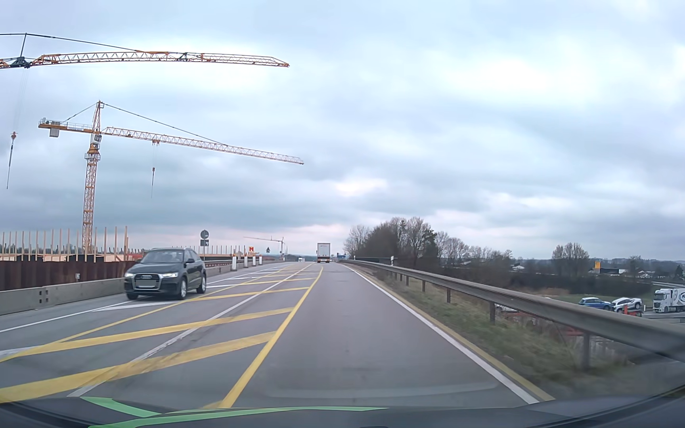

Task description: Follow the waypoints while adhering to traffic rules and regulations

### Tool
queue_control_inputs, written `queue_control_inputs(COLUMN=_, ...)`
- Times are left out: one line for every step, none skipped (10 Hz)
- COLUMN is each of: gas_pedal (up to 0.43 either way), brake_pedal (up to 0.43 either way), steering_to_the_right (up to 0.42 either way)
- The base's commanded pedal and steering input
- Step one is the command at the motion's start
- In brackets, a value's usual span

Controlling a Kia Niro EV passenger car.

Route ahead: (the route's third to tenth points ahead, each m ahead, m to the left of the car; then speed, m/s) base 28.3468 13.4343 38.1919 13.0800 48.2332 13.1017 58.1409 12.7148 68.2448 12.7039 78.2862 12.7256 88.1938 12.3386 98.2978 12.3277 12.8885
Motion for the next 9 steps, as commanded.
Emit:
queue_control_inputs(gas_pedal=0.067, brake_pedal=0.000, steering_to_the_right=0.001)
queue_control_inputs(gas_pedal=0.067, brake_pedal=0.000, steering_to_the_right=0.000)
queue_control_inputs(gas_pedal=0.067, brake_pedal=0.000, steering_to_the_right=0.000)
queue_control_inputs(gas_pedal=0.067, brake_pedal=0.000, steering_to_the_right=0.000)
queue_control_inputs(gas_pedal=0.067, brake_pedal=0.000, steering_to_the_right=0.000)
queue_control_inputs(gas_pedal=0.067, brake_pedal=0.000, steering_to_the_right=-0.001)
queue_control_inputs(gas_pedal=0.067, brake_pedal=0.000, steering_to_the_right=-0.002)
queue_control_inputs(gas_pedal=0.067, brake_pedal=0.000, steering_to_the_right=-0.002)
queue_control_inputs(gas_pedal=0.067, brake_pedal=0.000, steering_to_the_right=-0.003)
